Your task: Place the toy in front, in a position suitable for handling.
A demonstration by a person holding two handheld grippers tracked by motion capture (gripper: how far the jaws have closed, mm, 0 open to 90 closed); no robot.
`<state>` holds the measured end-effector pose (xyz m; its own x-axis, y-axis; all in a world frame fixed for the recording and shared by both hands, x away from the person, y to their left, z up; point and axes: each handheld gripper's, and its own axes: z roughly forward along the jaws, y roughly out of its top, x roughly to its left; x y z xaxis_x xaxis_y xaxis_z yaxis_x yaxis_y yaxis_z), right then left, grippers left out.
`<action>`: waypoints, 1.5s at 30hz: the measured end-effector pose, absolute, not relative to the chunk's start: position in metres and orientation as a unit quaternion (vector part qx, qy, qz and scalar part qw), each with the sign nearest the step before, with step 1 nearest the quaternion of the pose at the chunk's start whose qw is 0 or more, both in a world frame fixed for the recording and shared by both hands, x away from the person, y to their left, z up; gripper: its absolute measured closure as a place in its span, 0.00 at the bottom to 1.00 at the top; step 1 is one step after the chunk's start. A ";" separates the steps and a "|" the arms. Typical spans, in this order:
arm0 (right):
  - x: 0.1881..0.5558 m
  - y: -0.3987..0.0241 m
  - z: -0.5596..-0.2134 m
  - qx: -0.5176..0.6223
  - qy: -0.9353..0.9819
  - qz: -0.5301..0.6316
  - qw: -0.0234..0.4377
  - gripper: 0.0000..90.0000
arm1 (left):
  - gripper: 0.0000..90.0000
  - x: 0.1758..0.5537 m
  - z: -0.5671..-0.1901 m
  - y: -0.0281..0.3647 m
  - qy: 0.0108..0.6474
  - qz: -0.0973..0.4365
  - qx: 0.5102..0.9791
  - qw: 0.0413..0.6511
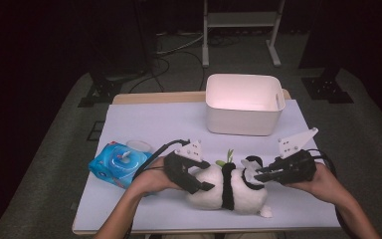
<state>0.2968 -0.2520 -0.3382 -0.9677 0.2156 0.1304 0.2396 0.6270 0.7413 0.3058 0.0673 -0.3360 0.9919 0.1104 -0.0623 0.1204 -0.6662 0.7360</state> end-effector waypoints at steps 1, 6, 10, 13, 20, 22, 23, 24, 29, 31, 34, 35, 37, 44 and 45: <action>0.296 -0.252 -0.338 -0.123 -0.903 -0.412 0.013 0.89 | 0.38 0.305 -0.335 0.064 0.056 -0.009 0.917 0.396; 0.292 -0.249 -0.333 -0.115 -0.910 -0.399 -0.003 0.89 | 0.45 0.304 -0.340 0.057 0.050 -0.008 0.923 0.380; 0.295 -0.251 -0.324 -0.114 -0.908 -0.402 -0.005 0.90 | 0.45 0.301 -0.342 0.060 0.048 -0.006 0.922 0.385; 0.301 -0.252 -0.319 -0.120 -0.905 -0.408 -0.012 0.90 | 0.45 0.300 -0.343 0.061 0.048 -0.008 0.921 0.387; 0.308 -0.253 -0.317 -0.129 -0.902 -0.411 -0.017 0.89 | 0.44 0.297 -0.342 0.060 0.040 -0.012 0.923 0.383; 0.306 -0.249 -0.321 -0.123 -0.904 -0.409 -0.009 0.89 | 0.44 0.297 -0.340 0.059 0.040 -0.016 0.922 0.384; 0.305 -0.248 -0.322 -0.121 -0.905 -0.408 -0.008 0.89 | 0.44 0.296 -0.339 0.059 0.037 -0.018 0.923 0.382; 0.303 -0.246 -0.324 -0.118 -0.906 -0.405 -0.010 0.89 | 0.43 0.296 -0.338 0.059 0.037 -0.017 0.923 0.383; 0.296 -0.246 -0.327 -0.112 -0.904 -0.414 0.001 0.89 | 0.42 0.295 -0.332 0.055 0.030 -0.015 0.923 0.384; 0.293 -0.246 -0.328 -0.108 -0.904 -0.414 0.005 0.89 | 0.42 0.298 -0.331 0.052 0.029 -0.017 0.923 0.384; 0.289 -0.246 -0.329 -0.106 -0.904 -0.415 0.002 0.89 | 0.44 0.302 -0.331 0.047 0.031 -0.021 0.923 0.382; 0.288 -0.246 -0.329 -0.105 -0.904 -0.414 0.002 0.89 | 0.45 0.304 -0.331 0.045 0.031 -0.019 0.924 0.381; 0.286 -0.246 -0.330 -0.103 -0.904 -0.415 0.004 0.89 | 0.46 0.306 -0.331 0.043 0.032 -0.022 0.924 0.380; 0.282 -0.248 -0.332 -0.098 -0.903 -0.417 0.007 0.89 | 0.53 0.317 -0.331 0.036 0.039 -0.015 0.927 0.372; 0.282 -0.248 -0.332 -0.100 -0.904 -0.417 0.007 0.89 | 0.55 0.320 -0.331 0.036 0.038 -0.013 0.929 0.369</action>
